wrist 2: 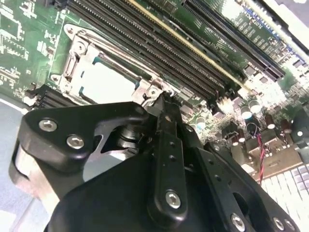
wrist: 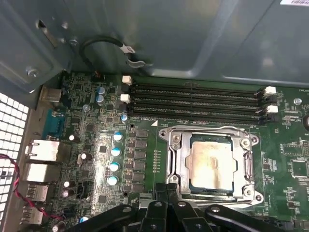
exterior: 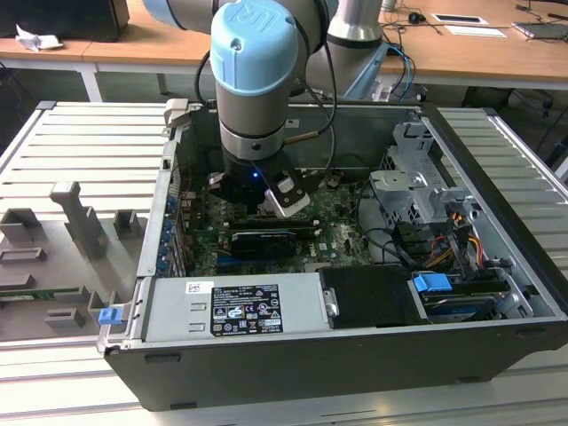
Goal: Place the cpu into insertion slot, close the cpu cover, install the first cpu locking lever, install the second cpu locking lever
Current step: 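Install the second cpu locking lever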
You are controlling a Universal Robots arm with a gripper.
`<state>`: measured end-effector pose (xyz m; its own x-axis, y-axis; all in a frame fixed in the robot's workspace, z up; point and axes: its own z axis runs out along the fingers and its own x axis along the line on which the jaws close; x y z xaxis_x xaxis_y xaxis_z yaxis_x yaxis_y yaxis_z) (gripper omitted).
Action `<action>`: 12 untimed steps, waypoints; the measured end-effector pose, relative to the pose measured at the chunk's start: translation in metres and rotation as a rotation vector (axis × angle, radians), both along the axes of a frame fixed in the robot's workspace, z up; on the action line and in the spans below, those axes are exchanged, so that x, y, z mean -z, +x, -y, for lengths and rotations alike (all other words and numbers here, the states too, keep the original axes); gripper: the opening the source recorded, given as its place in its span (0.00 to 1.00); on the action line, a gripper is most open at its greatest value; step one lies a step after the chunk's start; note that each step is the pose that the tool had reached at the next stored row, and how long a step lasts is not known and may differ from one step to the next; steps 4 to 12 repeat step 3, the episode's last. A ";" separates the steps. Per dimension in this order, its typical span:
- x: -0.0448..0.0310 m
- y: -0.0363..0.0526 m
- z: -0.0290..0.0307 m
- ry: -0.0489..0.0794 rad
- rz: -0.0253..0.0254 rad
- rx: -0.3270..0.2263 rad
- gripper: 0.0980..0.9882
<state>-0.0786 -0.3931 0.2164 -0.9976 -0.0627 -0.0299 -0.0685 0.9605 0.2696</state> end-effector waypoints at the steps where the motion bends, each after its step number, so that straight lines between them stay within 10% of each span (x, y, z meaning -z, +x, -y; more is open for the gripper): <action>1: -0.0015 0.0000 0.0000 0.000 0.0000 0.000 0.01; 12: -0.0024 0.0000 -0.0001 0.000 0.0002 0.000 0.01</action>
